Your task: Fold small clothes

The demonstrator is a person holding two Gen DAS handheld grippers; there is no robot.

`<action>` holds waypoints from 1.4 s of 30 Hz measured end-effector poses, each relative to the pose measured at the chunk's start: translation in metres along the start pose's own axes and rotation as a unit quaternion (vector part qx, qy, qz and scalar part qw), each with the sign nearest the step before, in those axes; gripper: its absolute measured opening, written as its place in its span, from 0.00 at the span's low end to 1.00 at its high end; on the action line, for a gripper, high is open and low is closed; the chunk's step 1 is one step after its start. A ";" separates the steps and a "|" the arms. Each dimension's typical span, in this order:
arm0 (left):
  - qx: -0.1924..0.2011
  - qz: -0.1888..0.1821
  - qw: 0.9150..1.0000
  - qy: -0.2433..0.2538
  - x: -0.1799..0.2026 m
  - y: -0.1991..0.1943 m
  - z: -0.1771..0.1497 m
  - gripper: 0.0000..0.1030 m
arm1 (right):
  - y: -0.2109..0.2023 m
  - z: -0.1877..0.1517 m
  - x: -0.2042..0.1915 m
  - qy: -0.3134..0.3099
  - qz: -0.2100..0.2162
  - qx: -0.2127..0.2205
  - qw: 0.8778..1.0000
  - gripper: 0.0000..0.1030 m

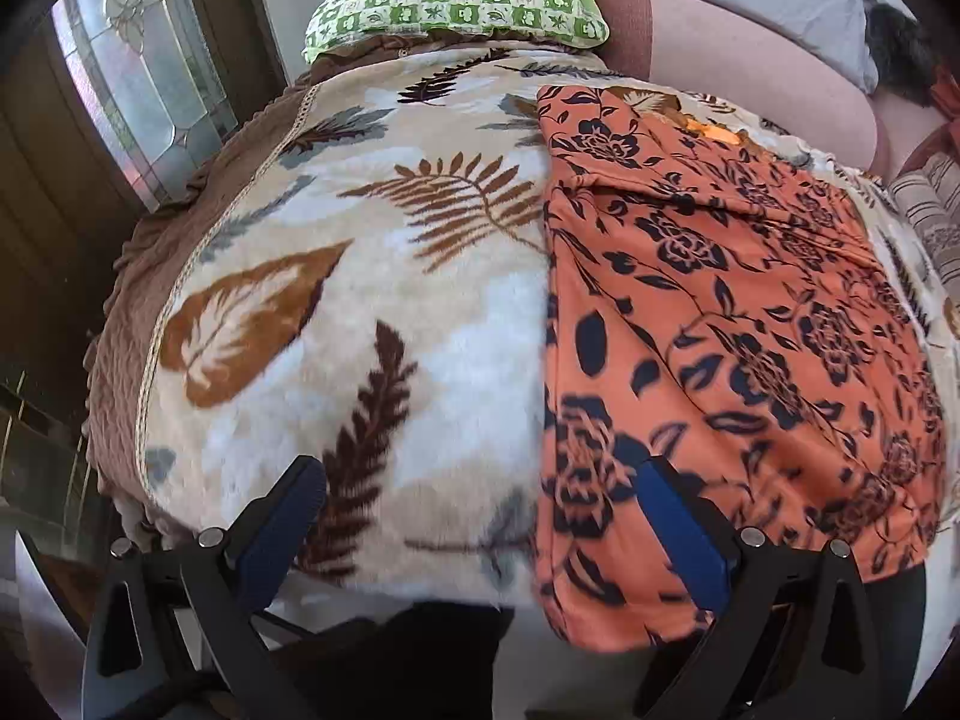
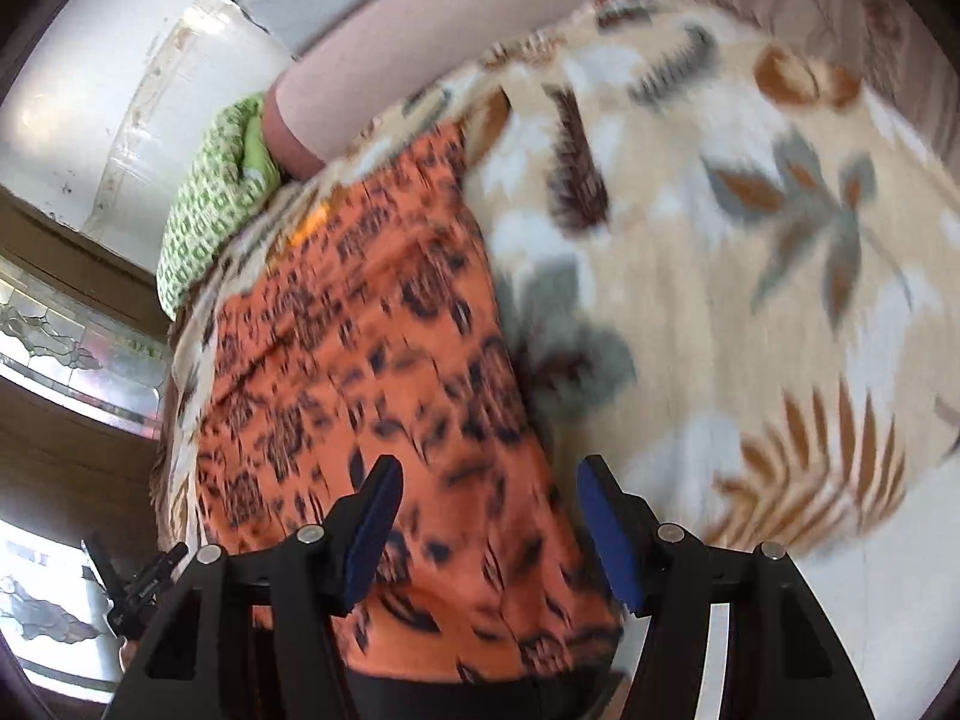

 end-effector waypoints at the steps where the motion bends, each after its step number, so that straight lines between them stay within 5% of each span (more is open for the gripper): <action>1: -0.002 0.002 1.000 0.000 0.000 -0.002 -0.004 1.00 | 0.003 -0.009 0.006 0.000 -0.002 -0.010 1.000 0.63; 11: -0.041 -0.015 0.999 0.017 0.020 0.004 -0.032 0.66 | 0.029 -0.058 0.041 0.027 0.004 -0.027 0.999 0.63; 16: -0.053 -0.010 0.999 0.001 0.009 0.010 -0.035 0.65 | 0.044 -0.065 0.047 0.041 0.021 -0.027 0.999 0.63; 19: -0.074 -0.018 0.997 -0.018 0.004 0.017 -0.038 0.65 | 0.038 -0.064 0.039 0.036 0.053 -0.026 0.998 0.55; 24: -0.085 -0.018 0.996 -0.016 0.009 0.027 -0.039 0.71 | 0.041 -0.063 0.044 0.047 0.043 -0.032 0.997 0.54; 29: -0.105 -0.023 0.994 0.004 0.024 0.048 -0.050 0.72 | 0.048 -0.068 0.039 0.031 0.031 -0.040 0.998 0.66; 31: -0.109 -0.034 0.993 -0.007 0.026 0.054 -0.055 0.62 | 0.051 -0.069 0.034 0.011 0.013 -0.041 0.999 0.65; 33: -0.096 -0.045 0.994 -0.006 0.029 0.050 -0.055 0.37 | 0.050 -0.070 0.031 -0.004 -0.003 -0.043 0.999 0.50; 35: -0.083 -0.057 0.995 0.009 0.035 0.044 -0.052 0.10 | 0.045 -0.070 0.026 -0.023 -0.021 -0.044 0.999 0.20; 36: -0.080 -0.059 0.995 0.012 0.038 0.042 -0.050 0.09 | 0.040 -0.070 0.022 -0.028 -0.009 -0.043 0.999 0.11; 41: -0.077 -0.081 0.994 0.013 0.044 0.037 -0.043 0.10 | 0.012 -0.058 -0.007 -0.055 0.035 -0.007 0.998 0.10; 42: -0.080 -0.083 0.993 0.015 0.045 0.038 -0.043 0.25 | 0.014 -0.055 -0.004 -0.056 0.019 -0.008 0.998 0.10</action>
Point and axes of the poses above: each gripper's, at about its wrist camera, not at the fingertips, and y roughly the way its jaws point, x to its right, z to its top, the point moved 6 cm from there along y, roughly the way its jaws point, and after that the axes turned 1 degree about x, right-handed, at the moved point
